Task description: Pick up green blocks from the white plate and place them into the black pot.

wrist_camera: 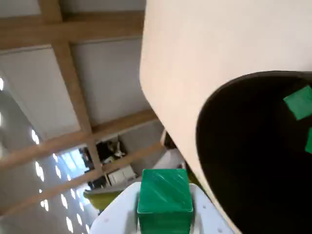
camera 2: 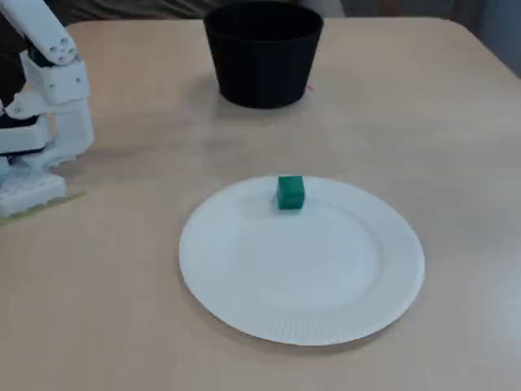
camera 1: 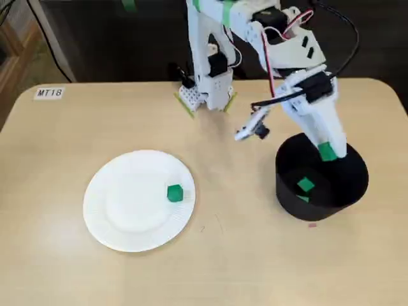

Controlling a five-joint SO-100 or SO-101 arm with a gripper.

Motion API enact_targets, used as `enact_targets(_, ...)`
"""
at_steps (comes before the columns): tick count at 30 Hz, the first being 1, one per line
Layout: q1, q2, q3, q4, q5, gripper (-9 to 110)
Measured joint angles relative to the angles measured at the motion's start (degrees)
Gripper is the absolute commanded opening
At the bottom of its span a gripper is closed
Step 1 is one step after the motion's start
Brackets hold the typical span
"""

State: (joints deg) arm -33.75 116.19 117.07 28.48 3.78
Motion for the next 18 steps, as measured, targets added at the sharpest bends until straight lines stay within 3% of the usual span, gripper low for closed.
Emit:
enact_targets(7,-2.81,0.44,9.84,-7.47,0.09,0)
enact_targets(10,-3.43,0.53,9.93,-7.73,-0.18,28)
enact_targets(13,-3.96,0.53,10.02,-6.42,-1.32,36)
enact_targets(16,-4.22,0.53,10.11,-5.19,-2.11,38)
enact_targets(18,-4.22,0.53,10.11,-4.13,-2.55,31)
